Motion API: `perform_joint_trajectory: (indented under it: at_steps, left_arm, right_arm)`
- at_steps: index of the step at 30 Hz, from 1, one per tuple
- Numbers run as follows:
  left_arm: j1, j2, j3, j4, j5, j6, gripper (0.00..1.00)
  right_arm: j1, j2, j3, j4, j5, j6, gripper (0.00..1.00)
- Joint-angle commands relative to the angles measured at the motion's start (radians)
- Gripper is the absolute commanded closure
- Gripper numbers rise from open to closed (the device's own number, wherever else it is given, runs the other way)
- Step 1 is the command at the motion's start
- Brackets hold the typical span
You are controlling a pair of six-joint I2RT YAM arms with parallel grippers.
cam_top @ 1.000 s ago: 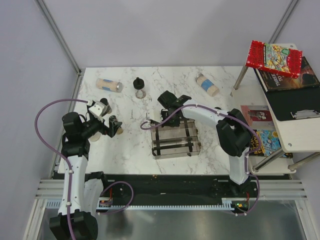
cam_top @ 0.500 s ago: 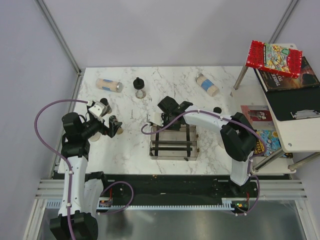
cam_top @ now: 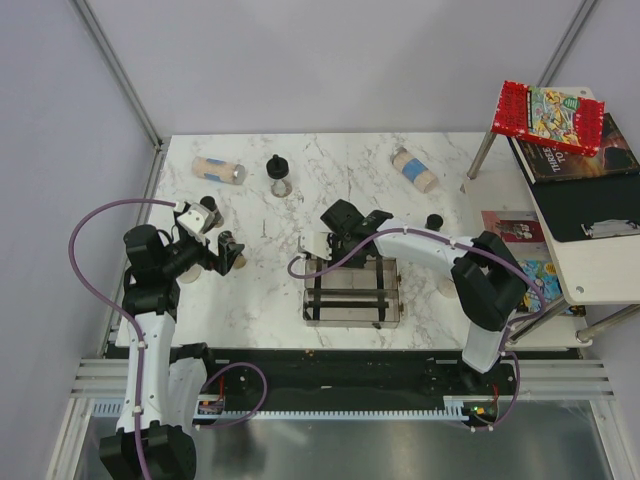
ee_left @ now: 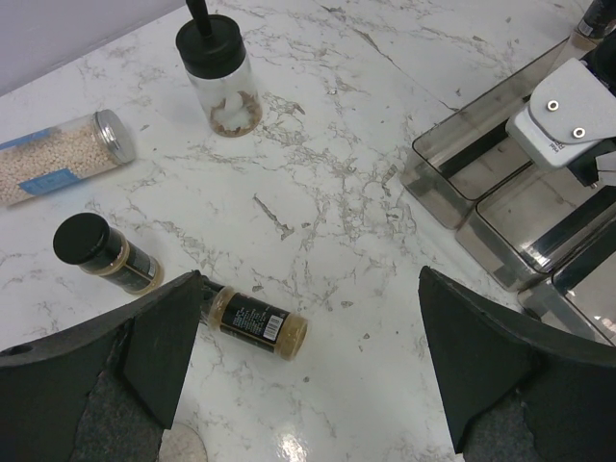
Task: Organize the condiment bottles
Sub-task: Move the storage box to the center of the board.
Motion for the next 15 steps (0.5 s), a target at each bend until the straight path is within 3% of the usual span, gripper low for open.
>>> perform_joint_trajectory:
  at_steps: [1,15]
  left_arm:
    - [0.006,-0.008,0.005,0.003,0.024,0.031,0.01]
    - [0.007,-0.010,0.004,0.003,0.026,0.033,0.01]
  right_arm:
    - [0.023,-0.051,-0.022,0.014,-0.005,-0.014,1.00]
    - [0.046,-0.052,-0.044,0.039,0.031,-0.002,0.98]
